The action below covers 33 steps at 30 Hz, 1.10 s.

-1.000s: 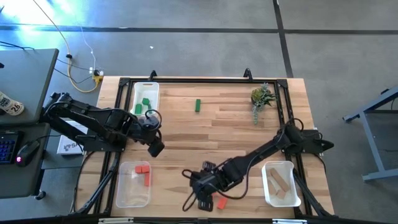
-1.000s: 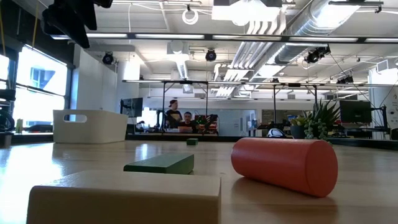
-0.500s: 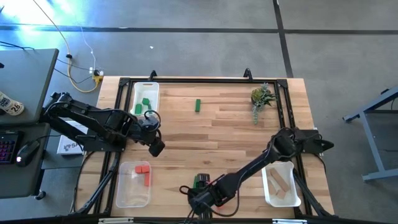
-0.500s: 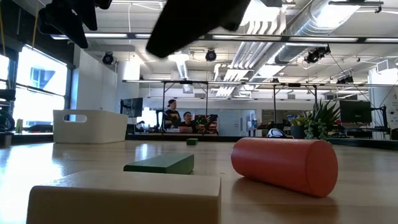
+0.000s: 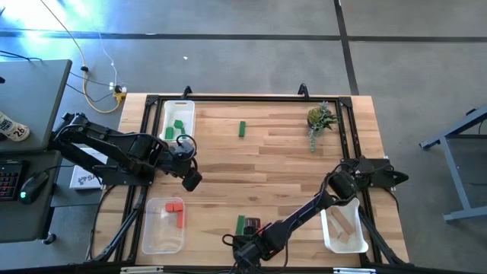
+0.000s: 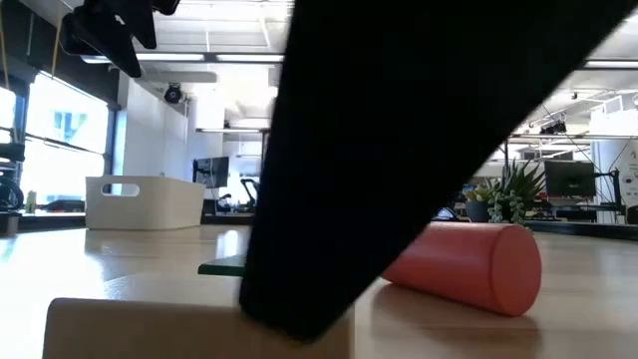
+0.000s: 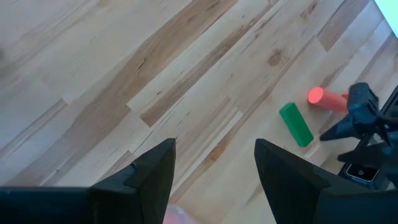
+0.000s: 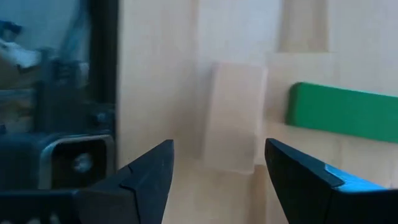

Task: Sort & place blocks by color
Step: Put the brown block into the bottom white bin

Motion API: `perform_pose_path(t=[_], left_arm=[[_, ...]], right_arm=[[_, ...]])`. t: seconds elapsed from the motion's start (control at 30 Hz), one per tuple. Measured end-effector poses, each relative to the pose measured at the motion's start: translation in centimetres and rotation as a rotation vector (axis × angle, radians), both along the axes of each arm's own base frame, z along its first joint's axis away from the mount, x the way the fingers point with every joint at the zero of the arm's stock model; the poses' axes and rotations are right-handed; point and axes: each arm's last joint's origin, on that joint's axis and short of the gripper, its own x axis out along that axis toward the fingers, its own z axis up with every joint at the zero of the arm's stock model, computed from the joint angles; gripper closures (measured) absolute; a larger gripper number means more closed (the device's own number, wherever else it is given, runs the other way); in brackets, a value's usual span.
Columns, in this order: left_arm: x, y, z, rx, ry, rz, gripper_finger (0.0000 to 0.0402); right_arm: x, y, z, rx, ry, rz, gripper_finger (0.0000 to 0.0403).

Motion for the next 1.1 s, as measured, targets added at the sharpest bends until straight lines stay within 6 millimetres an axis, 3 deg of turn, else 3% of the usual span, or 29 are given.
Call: perform_pose_path(t=[0.37,0.5,0.67,1.1], left_arm=[[0.0,0.0,0.0,0.003,0.003,-0.004,0.0195],[0.0,0.0,0.0,0.012,0.005,-0.022,0.0195],[0.0,0.0,0.0,0.025,0.008,-0.048,0.0195],[-0.2,-0.9,0.0,0.112,0.016,-0.209,0.0195]], right_arm=[[0.3,0.0,-1.3,-0.006,0.004,-0.026,0.0170],[0.4,-0.1,-1.4,0.013,0.016,-0.067,0.0214],[0.5,-0.3,-1.3,0.041,0.024,-0.124,0.0305],[-0.2,-0.6,-0.1,0.056,0.125,-0.255,0.0309]])
